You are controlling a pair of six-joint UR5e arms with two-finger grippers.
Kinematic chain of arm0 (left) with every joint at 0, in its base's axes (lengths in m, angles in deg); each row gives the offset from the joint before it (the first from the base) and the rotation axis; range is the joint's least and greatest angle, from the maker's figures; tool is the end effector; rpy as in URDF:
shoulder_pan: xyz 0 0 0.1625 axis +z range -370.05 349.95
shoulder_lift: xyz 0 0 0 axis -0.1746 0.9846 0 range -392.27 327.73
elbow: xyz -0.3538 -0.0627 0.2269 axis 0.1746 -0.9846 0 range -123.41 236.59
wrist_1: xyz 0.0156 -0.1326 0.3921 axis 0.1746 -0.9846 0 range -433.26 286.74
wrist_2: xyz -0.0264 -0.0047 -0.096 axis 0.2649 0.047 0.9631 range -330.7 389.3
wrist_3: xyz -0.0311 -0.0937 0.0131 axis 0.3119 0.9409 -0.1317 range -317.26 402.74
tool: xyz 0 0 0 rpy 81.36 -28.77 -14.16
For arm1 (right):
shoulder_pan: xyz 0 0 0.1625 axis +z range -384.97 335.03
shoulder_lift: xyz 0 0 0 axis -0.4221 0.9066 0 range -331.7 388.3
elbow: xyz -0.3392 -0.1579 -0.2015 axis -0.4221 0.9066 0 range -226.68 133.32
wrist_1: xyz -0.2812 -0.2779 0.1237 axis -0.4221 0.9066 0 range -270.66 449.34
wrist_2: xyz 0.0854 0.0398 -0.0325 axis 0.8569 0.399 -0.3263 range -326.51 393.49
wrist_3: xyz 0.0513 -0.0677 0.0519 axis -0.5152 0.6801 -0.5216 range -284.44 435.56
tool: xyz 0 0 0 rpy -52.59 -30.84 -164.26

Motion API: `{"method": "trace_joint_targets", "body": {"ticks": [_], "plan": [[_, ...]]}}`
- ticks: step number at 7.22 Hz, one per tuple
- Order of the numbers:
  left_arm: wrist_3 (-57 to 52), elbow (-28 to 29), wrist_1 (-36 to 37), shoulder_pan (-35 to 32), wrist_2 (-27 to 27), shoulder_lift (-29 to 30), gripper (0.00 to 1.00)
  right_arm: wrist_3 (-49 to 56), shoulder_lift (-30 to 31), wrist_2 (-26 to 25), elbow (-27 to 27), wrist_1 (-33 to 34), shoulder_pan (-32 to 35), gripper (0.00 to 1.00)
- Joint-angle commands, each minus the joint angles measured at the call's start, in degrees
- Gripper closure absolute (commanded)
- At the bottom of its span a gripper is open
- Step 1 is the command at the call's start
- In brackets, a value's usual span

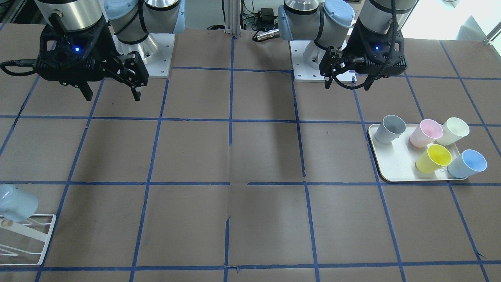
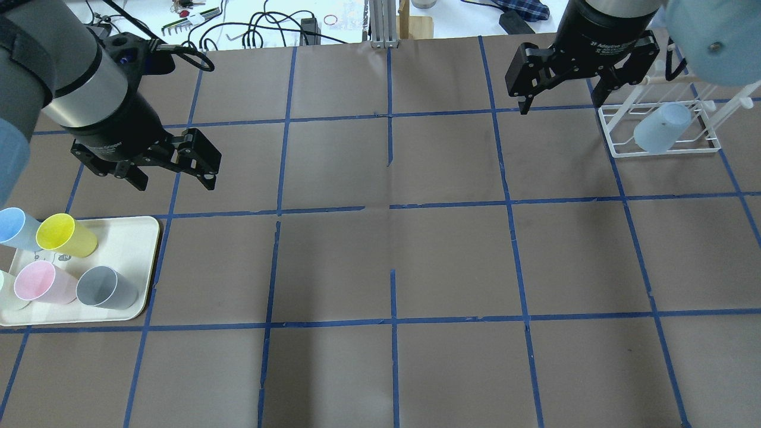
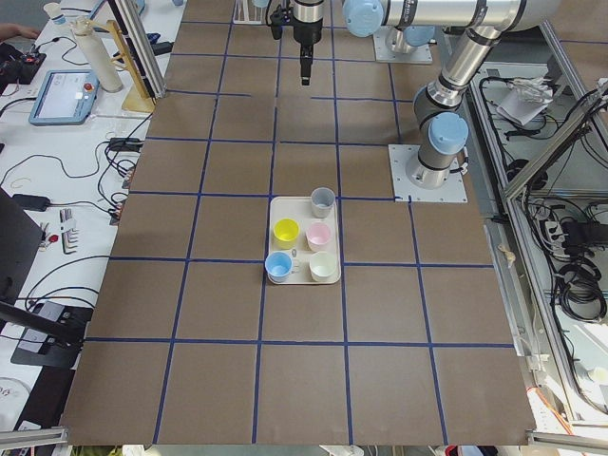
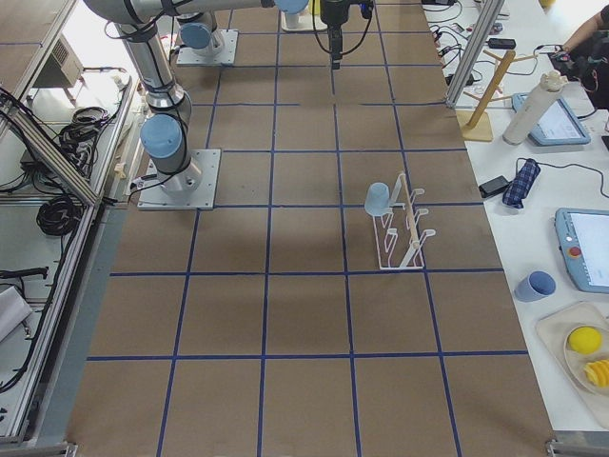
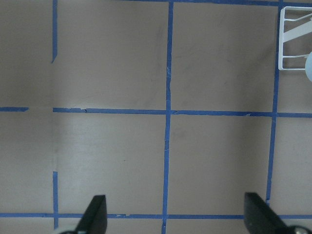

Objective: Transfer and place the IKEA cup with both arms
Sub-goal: 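Move the right gripper toward the light blue cup on the wire rack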

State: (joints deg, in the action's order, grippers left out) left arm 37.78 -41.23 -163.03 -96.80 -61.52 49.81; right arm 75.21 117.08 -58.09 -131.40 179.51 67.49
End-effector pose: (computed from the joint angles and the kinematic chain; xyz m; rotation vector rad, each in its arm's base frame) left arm -0.1069 -0.4407 0.4851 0.0464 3.1264 -0.0072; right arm 0.1521 -0.5010 0.5233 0.0558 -3.1132 0.1161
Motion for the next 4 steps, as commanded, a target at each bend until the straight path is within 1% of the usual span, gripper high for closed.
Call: {"method": "trace_joint_targets", "body": {"ticks": [1,4], "plan": [[-0.05,-0.01,0.04,0.0,0.04,0.0,0.0,0.0,-0.02,0.0,0.0,-0.09,0.0,0.0],[-0.05,-0.01,-0.05,-0.08,-0.23,-0.09,0.0,0.17,-0.36,0.0,0.52,0.61,-0.78,0.0]]}}
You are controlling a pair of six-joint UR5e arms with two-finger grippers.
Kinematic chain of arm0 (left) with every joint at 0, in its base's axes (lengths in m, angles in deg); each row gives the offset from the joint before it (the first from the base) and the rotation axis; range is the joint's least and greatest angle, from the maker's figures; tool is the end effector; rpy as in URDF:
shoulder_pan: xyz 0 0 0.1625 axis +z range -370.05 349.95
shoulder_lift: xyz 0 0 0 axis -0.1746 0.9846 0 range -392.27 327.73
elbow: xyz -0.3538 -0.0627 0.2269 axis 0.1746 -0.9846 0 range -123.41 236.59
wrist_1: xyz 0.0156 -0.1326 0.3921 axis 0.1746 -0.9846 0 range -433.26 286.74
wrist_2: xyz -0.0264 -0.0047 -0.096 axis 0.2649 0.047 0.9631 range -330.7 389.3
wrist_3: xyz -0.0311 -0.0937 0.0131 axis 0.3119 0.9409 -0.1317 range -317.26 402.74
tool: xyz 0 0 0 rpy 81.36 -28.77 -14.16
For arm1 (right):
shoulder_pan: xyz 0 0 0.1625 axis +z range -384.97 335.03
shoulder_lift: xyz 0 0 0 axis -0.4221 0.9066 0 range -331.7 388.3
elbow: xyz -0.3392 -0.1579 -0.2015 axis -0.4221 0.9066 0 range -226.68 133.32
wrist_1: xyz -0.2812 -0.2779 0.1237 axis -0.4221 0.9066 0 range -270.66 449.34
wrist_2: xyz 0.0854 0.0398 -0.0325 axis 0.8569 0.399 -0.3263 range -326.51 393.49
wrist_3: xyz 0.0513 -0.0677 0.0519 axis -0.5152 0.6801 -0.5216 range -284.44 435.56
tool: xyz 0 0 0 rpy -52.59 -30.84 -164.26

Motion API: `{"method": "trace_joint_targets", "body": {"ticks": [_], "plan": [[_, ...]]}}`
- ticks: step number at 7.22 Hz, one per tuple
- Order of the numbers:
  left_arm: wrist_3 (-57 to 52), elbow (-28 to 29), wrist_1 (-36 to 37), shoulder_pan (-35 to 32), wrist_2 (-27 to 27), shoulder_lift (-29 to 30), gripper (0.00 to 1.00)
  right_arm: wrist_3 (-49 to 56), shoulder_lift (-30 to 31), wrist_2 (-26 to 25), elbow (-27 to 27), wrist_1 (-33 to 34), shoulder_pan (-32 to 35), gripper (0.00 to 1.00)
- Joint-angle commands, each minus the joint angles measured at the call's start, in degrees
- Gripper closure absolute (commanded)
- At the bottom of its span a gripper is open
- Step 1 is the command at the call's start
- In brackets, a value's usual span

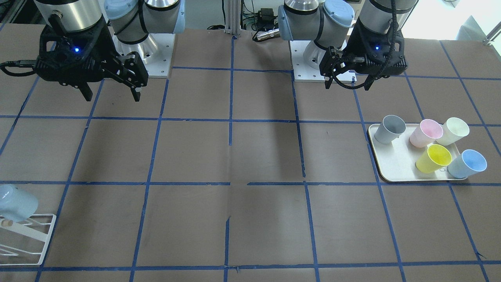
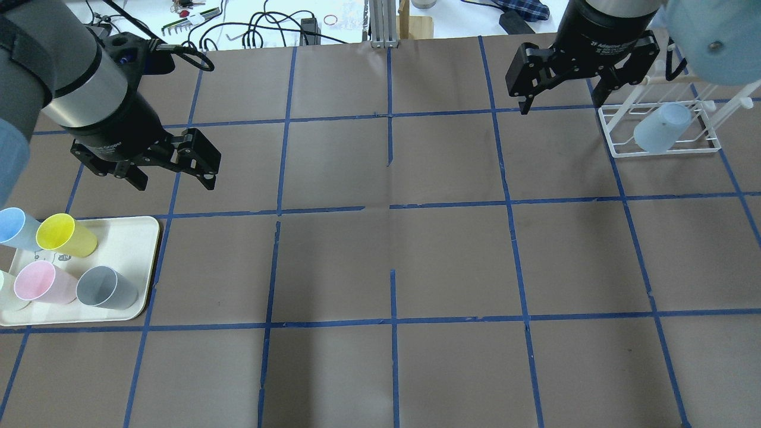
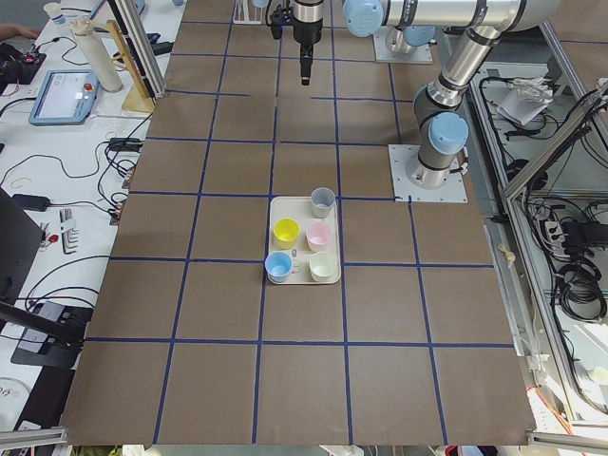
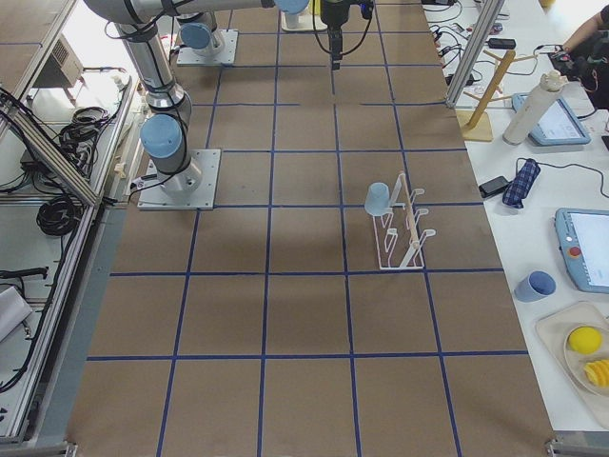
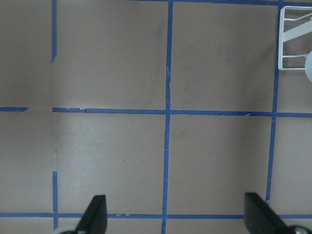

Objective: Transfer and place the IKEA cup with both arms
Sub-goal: 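Move the right gripper toward the light blue cup on the wire rack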

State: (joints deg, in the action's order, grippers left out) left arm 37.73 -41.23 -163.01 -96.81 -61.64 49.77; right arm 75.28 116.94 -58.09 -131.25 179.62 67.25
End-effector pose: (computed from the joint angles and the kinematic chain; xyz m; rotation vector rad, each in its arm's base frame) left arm -0.1068 -0.4405 0.4854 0.0479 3.1242 -0.0086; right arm 0.1500 -0.5029 0.5235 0.0511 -3.1130 0.1192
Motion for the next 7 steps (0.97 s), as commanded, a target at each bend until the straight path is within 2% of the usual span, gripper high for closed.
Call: {"method": "trace_joint_targets", "body": {"ticks": [1,3,5,7], "plan": [[0.0,0.0,0.02,0.01,0.06,0.05,0.0,0.1,-0.31,-1.3,0.46,0.95,-2.2,0.0],[0.0,-0.09,0.02,0.01,-0.02,-0.04,0.0,6.2,-2.15,-10.25,-0.76,7.43,-5.02,0.0],[0.0,-0.09,0.02,0.01,-0.02,-0.04,0.0,8.62,-7.4,-10.72,-1.56,13.39,-8.34,0.02],[0.0,-0.09,0.02,0.01,0.06,-0.04,0.0,16.23,-12.5,-10.55,-2.7,20.69,-14.57,0.06]]}}
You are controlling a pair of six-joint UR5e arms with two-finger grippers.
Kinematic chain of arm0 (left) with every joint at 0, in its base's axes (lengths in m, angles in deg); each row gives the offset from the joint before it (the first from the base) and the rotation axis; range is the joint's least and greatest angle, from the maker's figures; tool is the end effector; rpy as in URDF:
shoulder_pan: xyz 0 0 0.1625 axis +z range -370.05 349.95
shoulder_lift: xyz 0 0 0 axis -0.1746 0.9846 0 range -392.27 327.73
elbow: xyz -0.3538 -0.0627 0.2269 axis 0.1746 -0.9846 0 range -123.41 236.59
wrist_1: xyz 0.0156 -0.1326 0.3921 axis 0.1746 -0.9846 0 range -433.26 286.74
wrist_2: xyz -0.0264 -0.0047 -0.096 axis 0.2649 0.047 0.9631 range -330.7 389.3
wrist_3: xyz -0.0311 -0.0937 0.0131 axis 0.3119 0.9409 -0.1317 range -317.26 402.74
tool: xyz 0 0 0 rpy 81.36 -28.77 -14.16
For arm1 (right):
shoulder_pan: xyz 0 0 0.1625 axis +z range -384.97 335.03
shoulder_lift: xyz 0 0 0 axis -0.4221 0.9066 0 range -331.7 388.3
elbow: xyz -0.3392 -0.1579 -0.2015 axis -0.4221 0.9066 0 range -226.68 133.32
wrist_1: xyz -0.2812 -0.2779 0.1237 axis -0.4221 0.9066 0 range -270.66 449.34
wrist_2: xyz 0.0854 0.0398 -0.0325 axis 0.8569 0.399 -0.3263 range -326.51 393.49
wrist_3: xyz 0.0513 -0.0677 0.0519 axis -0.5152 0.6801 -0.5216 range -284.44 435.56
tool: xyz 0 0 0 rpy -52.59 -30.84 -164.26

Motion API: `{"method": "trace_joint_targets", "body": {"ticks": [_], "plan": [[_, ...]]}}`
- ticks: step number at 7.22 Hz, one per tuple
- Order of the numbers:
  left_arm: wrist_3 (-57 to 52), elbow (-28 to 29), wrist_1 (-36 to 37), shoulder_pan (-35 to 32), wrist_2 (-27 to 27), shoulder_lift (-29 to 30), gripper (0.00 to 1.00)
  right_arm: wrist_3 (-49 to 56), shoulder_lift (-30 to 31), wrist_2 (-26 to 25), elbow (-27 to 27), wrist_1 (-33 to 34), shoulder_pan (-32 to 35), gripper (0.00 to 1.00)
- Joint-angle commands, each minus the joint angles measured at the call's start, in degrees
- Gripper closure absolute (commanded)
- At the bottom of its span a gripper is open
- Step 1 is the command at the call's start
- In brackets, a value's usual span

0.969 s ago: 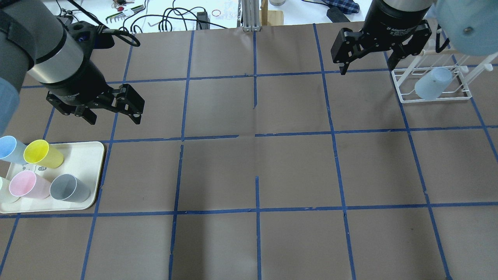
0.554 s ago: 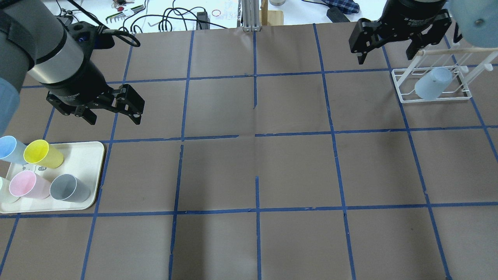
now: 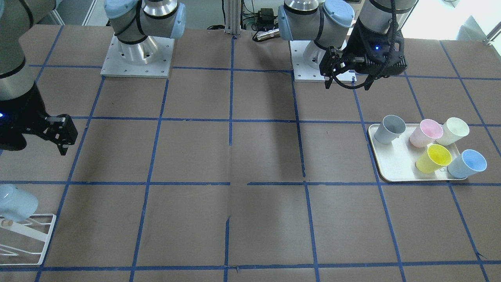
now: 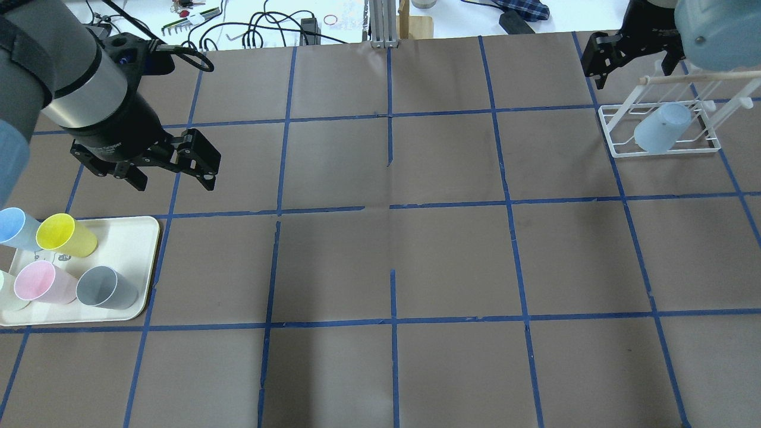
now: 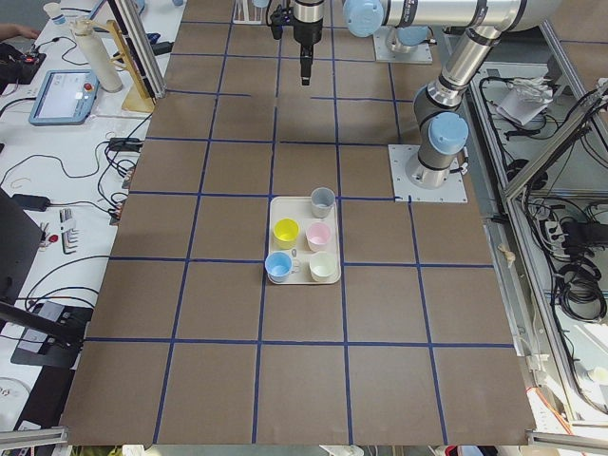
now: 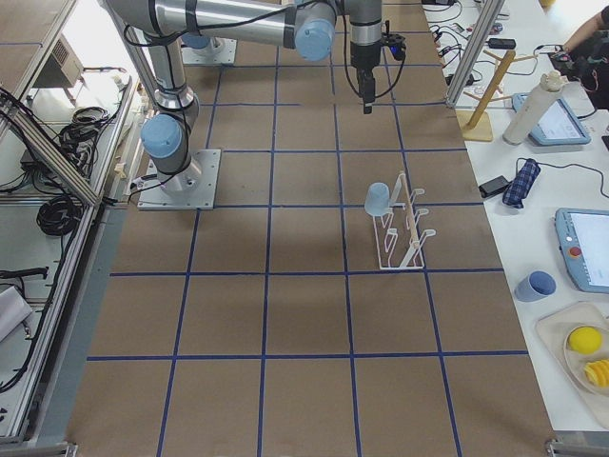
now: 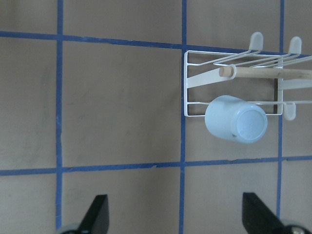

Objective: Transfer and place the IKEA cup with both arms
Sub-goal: 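Move the right gripper toward the light blue cup on the wire rack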

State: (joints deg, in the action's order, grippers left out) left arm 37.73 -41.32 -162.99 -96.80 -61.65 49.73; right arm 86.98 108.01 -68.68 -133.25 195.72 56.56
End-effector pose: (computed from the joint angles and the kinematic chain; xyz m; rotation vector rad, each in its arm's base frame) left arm -0.1067 -0.4401 0.4850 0.0477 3.1241 -0.0077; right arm 0.0256 -0.5900 0.4543 0.0489 -2.8982 0.1844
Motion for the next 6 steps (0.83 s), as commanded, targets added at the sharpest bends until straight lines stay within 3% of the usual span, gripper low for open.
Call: {"method": "trace_joint_targets", "body": {"ticks": [1,6], "plan": [[0.0,0.09,0.0,0.0,-0.01,0.0,0.0,9.26,-6.13,0.47,-0.7,8.54,-6.53,0.06],[0.0,0.09,0.0,0.0,-0.01,0.0,0.0,17.64,-13.88,5.73,-0.87,15.26,-12.25,0.09]]}}
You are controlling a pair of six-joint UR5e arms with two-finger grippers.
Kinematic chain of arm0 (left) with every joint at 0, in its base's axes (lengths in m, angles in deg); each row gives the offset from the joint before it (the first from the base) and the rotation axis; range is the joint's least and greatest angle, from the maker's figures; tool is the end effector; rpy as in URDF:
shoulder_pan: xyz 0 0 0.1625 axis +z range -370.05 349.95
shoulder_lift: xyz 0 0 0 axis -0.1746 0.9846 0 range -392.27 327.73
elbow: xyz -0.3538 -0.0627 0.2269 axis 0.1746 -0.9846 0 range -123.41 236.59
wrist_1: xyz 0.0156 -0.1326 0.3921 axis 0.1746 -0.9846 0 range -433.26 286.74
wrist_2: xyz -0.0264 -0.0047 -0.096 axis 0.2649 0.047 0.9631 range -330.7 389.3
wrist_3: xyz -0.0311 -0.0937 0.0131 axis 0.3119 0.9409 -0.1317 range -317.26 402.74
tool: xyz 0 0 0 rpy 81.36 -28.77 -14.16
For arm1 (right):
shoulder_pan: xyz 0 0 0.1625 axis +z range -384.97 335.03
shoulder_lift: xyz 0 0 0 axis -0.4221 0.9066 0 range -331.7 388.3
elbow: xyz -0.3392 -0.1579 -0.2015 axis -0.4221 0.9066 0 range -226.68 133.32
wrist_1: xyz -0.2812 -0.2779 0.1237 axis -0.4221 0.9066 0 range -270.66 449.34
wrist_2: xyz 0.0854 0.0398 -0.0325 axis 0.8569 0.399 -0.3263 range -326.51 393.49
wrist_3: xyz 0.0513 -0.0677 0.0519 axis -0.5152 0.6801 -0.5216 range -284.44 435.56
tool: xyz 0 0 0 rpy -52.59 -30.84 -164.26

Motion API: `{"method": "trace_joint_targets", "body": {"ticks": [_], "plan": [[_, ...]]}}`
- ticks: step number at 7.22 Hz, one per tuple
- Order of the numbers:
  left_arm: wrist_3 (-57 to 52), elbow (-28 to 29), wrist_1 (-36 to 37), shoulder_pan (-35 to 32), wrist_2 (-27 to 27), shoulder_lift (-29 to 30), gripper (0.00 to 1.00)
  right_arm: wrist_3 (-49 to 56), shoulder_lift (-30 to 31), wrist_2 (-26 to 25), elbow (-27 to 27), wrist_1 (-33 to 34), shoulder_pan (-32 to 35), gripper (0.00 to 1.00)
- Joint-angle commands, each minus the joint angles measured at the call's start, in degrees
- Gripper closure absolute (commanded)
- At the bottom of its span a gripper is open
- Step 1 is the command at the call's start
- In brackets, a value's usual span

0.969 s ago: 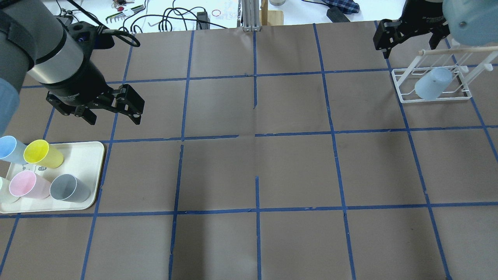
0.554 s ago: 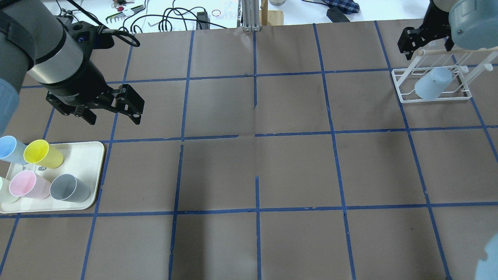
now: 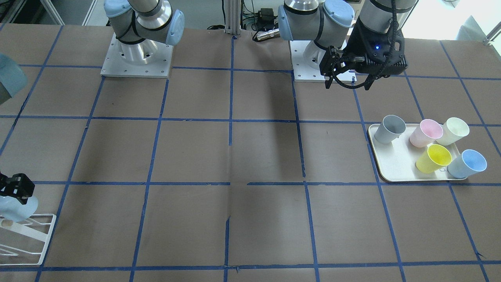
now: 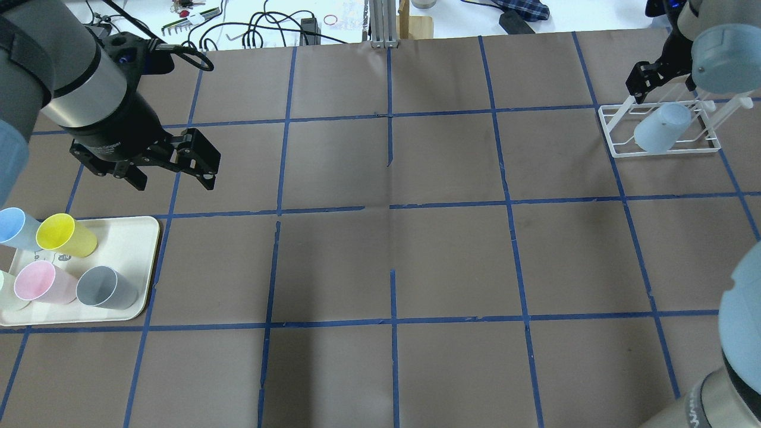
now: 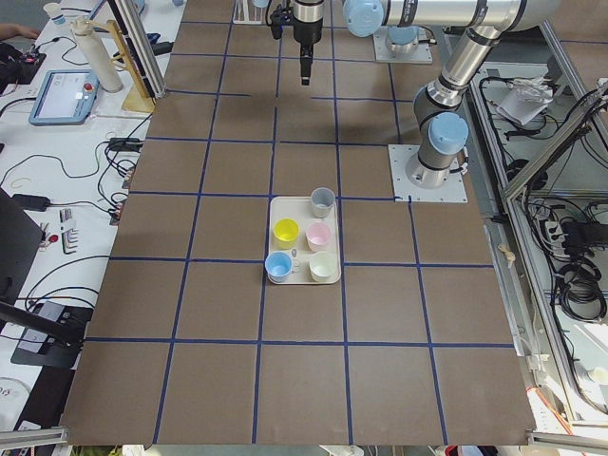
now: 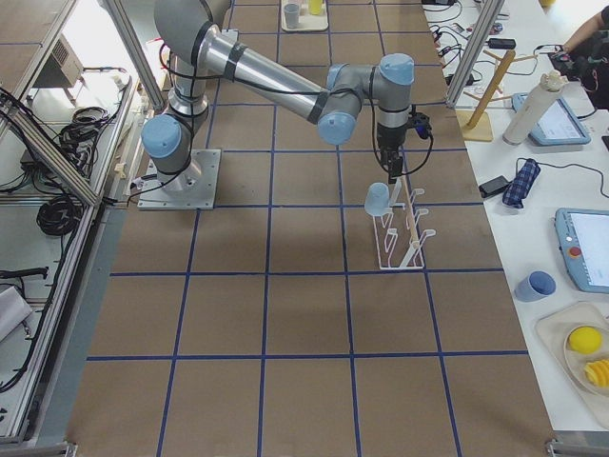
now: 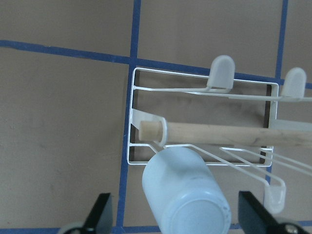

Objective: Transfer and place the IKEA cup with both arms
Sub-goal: 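Lower the right gripper around the light blue cup and close it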

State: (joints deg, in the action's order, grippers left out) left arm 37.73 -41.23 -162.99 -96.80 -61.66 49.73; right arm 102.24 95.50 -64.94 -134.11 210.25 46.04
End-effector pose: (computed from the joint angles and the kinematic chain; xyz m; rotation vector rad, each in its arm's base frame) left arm -0.1067 -0.4403 0.4857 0.0477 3.1238 -0.0101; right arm -0.0991 -0.6522 0.3403 0.1763 -2.9242 0.1686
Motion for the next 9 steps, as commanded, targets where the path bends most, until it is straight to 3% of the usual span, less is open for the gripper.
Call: {"method": "trace_joint_targets", "body": {"ticks": [1,9], "plan": [[-0.09,0.0,0.09,0.17,0.0,0.0,0.0,2.67,-1.98,3.06,-0.11,0.73,-2.44,0.09],[0.0,-0.09,0.09,0.18,-0.09,0.0,0.0,4.96,-3.31,3.77,-1.25,-0.24,-4.3,0.09]]}}
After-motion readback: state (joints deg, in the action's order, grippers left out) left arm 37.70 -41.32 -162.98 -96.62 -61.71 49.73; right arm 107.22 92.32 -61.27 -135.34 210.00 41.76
